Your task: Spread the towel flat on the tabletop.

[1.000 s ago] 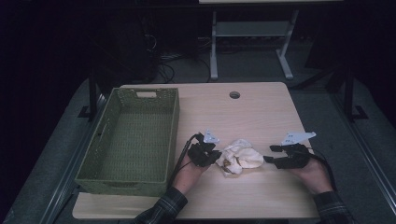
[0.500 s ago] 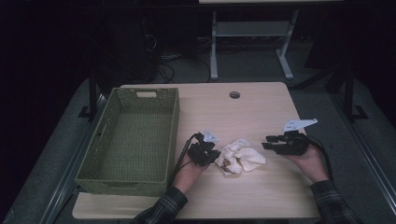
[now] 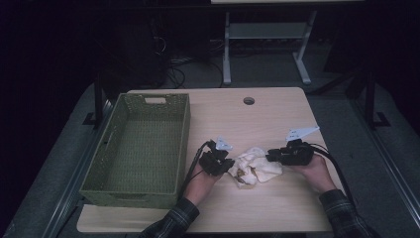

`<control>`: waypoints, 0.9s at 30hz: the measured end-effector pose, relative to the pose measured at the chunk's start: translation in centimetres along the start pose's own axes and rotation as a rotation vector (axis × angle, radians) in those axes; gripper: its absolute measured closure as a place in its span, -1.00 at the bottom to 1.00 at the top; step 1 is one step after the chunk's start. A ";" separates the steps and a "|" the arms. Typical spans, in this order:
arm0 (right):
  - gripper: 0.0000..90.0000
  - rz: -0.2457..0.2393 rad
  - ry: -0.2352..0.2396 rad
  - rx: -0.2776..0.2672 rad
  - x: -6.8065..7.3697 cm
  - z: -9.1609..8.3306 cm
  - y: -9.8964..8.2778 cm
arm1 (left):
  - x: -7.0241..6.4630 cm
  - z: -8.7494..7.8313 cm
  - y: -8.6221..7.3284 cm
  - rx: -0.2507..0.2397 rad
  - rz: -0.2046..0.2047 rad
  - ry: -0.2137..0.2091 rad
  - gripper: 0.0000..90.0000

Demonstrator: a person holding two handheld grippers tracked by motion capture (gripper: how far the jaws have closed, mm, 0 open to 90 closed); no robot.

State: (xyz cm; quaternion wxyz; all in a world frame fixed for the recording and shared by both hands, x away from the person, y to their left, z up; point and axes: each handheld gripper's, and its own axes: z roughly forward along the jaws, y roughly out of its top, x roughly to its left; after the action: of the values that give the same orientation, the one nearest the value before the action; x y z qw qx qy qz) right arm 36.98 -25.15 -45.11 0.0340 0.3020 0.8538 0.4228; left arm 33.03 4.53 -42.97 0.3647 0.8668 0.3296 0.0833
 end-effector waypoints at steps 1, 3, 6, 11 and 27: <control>0.75 -0.002 -0.001 -0.005 -0.1 0.1 0.0 | 0.0 -0.1 0.1 -0.006 -0.002 0.001 0.95; 0.95 -0.008 0.003 -0.014 -0.2 0.0 0.2 | 0.0 -0.2 0.2 -0.016 -0.005 -0.001 0.95; 0.98 -0.021 0.006 -0.032 -0.3 -0.4 0.6 | 0.1 -0.4 0.5 -0.031 -0.007 -0.001 0.95; 0.99 -0.023 -0.010 -0.058 -0.5 -1.3 1.0 | 0.3 -0.8 1.3 -0.064 -0.018 0.002 0.96; 1.00 -0.023 -0.050 -0.099 -1.0 -4.2 1.0 | 2.2 0.3 5.8 -0.146 -0.058 0.104 0.96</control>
State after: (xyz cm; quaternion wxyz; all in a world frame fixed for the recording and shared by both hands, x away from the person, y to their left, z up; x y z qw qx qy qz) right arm 36.95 -28.20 -41.87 0.0750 0.3005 0.8340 0.4566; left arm 37.77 2.79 -39.41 0.4118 0.8226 0.3658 0.1414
